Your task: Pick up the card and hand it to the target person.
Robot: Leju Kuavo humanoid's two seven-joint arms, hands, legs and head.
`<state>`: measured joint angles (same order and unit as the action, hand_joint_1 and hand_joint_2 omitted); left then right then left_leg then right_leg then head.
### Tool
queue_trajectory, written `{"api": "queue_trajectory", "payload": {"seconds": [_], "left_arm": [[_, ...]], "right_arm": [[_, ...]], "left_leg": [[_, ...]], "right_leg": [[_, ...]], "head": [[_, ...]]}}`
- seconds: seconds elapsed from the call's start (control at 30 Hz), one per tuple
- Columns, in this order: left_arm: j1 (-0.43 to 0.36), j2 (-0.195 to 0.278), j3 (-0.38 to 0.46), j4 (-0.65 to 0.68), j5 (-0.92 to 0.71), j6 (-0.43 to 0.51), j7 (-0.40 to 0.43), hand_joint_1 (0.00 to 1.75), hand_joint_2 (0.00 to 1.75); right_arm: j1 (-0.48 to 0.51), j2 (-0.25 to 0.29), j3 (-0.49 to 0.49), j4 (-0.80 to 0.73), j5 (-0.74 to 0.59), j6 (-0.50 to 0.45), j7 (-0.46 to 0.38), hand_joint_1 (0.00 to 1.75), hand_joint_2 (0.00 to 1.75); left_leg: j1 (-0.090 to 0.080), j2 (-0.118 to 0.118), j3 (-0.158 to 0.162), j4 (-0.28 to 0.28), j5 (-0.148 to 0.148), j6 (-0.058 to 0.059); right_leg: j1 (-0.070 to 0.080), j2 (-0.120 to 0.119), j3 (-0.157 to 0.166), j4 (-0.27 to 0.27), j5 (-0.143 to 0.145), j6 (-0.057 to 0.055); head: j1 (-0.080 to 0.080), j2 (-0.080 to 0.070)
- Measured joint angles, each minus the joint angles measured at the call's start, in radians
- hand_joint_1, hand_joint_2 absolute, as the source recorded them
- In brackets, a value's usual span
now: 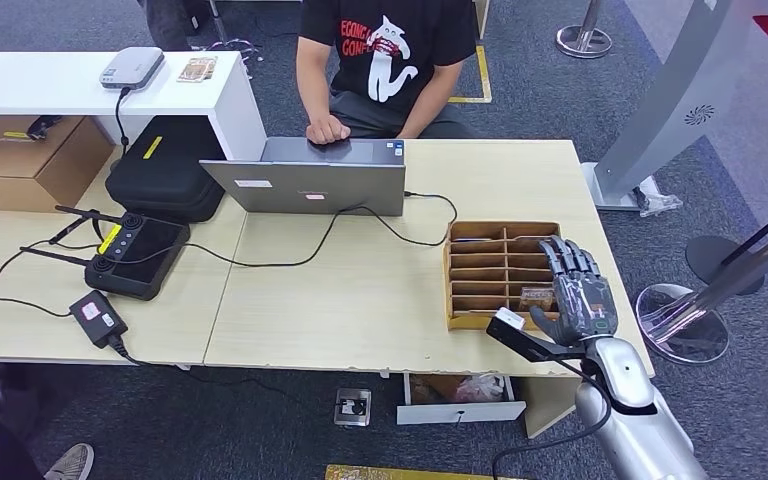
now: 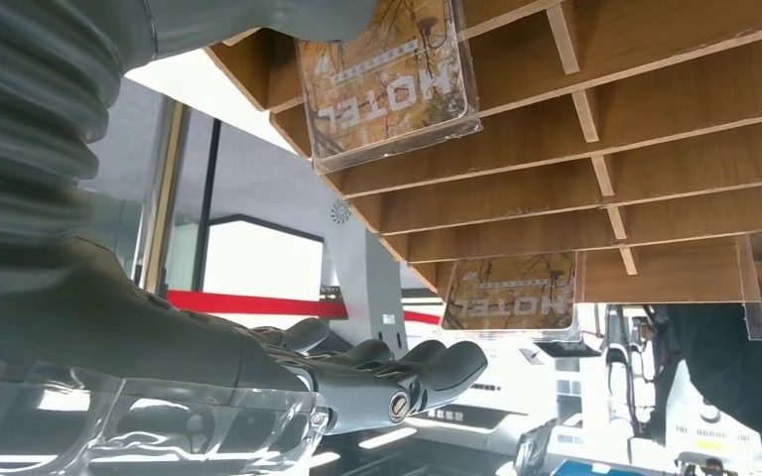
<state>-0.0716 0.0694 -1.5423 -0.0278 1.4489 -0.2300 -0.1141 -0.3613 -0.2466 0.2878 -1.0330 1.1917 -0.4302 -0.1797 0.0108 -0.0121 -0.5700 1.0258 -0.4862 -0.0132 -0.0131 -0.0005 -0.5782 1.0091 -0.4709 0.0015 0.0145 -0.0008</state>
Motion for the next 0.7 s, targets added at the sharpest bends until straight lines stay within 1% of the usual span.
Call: {"api": "queue_trajectory", "payload": {"seconds": [0.43,0.7], "left_arm": [[0.000,0.000,0.000,0.000,0.000,0.000,0.000,0.00,1.75],[0.000,0.000,0.000,0.000,0.002,0.002,0.001,0.00,1.75]], "right_arm": [[-0.005,0.000,0.003,0.013,0.000,-0.002,0.000,0.16,1.75],[-0.010,0.002,0.007,0.020,0.001,-0.006,0.000,0.21,1.75]], "left_leg": [[0.000,0.000,0.001,0.000,0.000,0.000],[0.000,0.000,0.001,0.000,0.000,0.000]], "right_leg": [[0.000,0.000,0.001,0.000,0.000,0.000],[0.000,0.000,0.001,0.000,0.000,0.000]], "head": [[0.000,0.000],[0.000,0.000]]}}
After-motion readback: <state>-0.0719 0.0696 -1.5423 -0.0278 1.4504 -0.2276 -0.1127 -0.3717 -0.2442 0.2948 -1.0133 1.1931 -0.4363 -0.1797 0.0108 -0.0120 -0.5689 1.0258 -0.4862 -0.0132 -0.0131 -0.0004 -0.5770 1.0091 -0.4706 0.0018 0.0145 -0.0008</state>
